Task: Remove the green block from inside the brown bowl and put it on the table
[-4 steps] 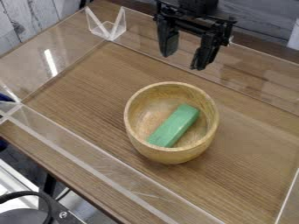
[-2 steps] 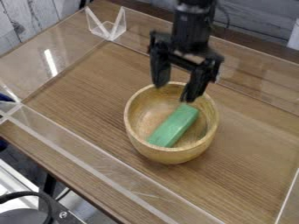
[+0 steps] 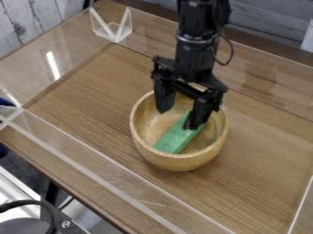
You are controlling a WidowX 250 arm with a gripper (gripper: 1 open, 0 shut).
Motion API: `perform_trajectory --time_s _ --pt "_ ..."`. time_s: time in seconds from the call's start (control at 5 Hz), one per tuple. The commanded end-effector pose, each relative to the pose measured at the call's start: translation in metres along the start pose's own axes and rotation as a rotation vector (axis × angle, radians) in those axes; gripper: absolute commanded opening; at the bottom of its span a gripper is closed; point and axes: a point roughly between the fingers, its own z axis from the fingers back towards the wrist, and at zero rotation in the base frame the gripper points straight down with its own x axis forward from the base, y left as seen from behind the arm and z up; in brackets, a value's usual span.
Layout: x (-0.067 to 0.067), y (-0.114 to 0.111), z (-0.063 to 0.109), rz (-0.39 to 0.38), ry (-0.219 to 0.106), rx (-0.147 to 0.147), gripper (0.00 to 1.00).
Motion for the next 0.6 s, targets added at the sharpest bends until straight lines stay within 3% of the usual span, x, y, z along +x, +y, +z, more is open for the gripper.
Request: perform_trajectory --time_s 0.0,0.4 --pt "0.0057 -0.0050 0.0092 -0.043 -0.063 -0.004 1.00" --pt "0.0088 -0.0084 0.0082 -0.067 -0.083 -0.011 1.00"
